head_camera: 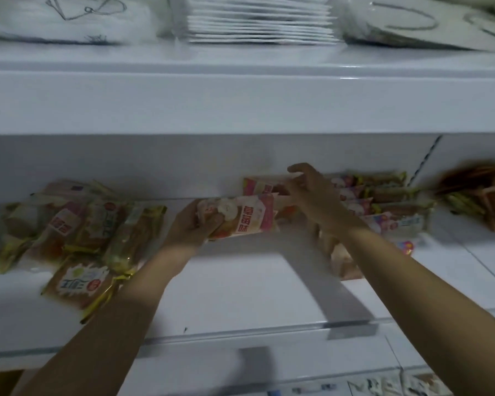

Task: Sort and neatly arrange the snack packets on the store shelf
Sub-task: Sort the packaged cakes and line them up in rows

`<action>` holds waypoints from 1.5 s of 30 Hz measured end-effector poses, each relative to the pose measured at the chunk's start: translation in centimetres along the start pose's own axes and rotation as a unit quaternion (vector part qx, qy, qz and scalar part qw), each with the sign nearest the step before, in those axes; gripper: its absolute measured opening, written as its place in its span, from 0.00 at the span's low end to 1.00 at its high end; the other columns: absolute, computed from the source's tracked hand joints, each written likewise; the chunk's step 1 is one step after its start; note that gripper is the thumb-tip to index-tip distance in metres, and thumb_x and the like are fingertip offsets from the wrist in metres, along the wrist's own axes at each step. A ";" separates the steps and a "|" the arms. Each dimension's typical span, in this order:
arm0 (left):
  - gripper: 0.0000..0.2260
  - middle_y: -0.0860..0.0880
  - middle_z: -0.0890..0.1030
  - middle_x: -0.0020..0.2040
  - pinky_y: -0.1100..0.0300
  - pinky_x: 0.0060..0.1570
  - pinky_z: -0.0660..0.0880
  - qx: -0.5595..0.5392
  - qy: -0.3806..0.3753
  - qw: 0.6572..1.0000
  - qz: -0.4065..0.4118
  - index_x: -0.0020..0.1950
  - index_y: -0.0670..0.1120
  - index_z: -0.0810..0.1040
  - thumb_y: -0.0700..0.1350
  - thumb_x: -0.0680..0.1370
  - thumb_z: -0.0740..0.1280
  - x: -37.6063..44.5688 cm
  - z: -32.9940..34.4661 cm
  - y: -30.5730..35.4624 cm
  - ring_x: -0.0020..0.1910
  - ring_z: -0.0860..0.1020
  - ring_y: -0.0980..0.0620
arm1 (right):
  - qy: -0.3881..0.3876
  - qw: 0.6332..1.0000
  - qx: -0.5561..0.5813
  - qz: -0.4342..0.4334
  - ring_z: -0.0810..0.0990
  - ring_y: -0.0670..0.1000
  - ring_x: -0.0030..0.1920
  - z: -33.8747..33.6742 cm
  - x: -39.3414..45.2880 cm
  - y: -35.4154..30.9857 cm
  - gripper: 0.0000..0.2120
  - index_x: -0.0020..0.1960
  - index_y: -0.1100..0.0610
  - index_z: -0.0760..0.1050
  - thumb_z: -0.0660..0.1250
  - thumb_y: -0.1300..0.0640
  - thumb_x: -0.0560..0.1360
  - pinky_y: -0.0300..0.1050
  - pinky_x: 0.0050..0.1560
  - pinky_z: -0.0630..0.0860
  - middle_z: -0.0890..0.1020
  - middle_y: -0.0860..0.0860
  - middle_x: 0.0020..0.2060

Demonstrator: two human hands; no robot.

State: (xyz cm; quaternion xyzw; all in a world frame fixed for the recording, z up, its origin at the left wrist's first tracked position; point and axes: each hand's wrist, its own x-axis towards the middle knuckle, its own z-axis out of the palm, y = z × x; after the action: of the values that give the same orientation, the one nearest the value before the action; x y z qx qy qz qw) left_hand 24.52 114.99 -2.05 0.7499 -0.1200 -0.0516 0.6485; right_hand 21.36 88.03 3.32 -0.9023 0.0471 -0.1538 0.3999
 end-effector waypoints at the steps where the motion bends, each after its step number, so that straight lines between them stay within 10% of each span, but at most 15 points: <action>1: 0.11 0.48 0.86 0.51 0.65 0.34 0.78 0.010 0.000 1.000 -0.008 0.58 0.48 0.79 0.42 0.76 0.75 -0.1 0.2 -0.3 0.42 0.85 0.59 | -0.014 0.996 -0.086 -0.031 0.84 0.49 0.49 -0.4 0.8 0.6 0.15 0.66 0.52 0.74 0.68 0.50 0.81 0.50 0.50 0.82 0.83 0.48 0.50; 6: 0.13 0.46 0.85 0.56 0.57 0.39 0.79 0.022 -0.018 0.999 -0.046 0.61 0.48 0.78 0.43 0.78 0.73 -0.3 0.9 -1.3 0.51 0.84 0.48 | -0.187 0.908 -0.356 -0.114 0.82 0.55 0.56 1.5 3.4 2.4 0.29 0.67 0.50 0.75 0.76 0.39 0.71 0.50 0.56 0.77 0.83 0.50 0.58; 24: 0.15 0.48 0.83 0.58 0.50 0.47 0.84 0.007 -0.043 0.994 -0.097 0.65 0.49 0.75 0.49 0.80 0.71 -0.1 2.1 -1.3 0.55 0.83 0.47 | -0.104 0.915 -0.360 -0.151 0.73 0.58 0.63 1.6 5.3 3.1 0.18 0.67 0.52 0.71 0.67 0.50 0.79 0.58 0.61 0.70 0.76 0.54 0.62; 28: 0.17 0.47 0.84 0.55 0.56 0.41 0.82 0.022 -0.041 0.997 -0.063 0.65 0.48 0.75 0.51 0.78 0.72 0.5 1.8 0.2 0.52 0.84 0.47 | -0.067 0.958 -0.222 -0.170 0.76 0.53 0.58 1.0 4.1 1.8 0.17 0.65 0.51 0.73 0.69 0.47 0.79 0.55 0.60 0.75 0.78 0.49 0.58; 32: 0.20 0.46 0.87 0.46 0.56 0.36 0.78 0.056 -0.044 0.997 -0.017 0.63 0.49 0.77 0.52 0.75 0.77 2.2 2.0 3.0 0.40 0.83 0.50 | -0.283 0.954 0.073 -0.070 0.83 0.51 0.57 1.1 1.7 -1.2 0.35 0.74 0.43 0.65 0.78 0.51 0.73 0.50 0.55 0.83 0.81 0.50 0.60; 35: 0.23 0.43 0.86 0.48 0.55 0.39 0.81 -0.049 -0.020 0.998 -0.026 0.63 0.46 0.77 0.53 0.73 0.78 2.6 3.2 4.6 0.43 0.85 0.48 | -0.269 0.947 0.167 -0.049 0.83 0.56 0.59 1.5 0.2 -1.2 0.41 0.76 0.38 0.61 0.78 0.60 0.73 0.57 0.55 0.83 0.80 0.58 0.61; 45: 0.22 0.41 0.85 0.55 0.54 0.48 0.82 -0.189 -0.072 0.978 -0.053 0.65 0.40 0.76 0.48 0.74 0.72 0.3 4.2 2.0 0.51 0.85 0.44 | -0.207 0.940 0.265 0.060 0.84 0.50 0.54 1.4 -2.3 1.0 0.21 0.59 0.45 0.70 0.76 0.61 0.74 0.45 0.44 0.84 0.82 0.50 0.56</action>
State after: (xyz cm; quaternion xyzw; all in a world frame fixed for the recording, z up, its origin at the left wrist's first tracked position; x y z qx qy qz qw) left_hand 23.65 110.59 -0.66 0.6131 -0.1145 -0.1617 0.7647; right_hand 19.70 88.79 1.15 -0.7711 -0.0249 0.0540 0.6340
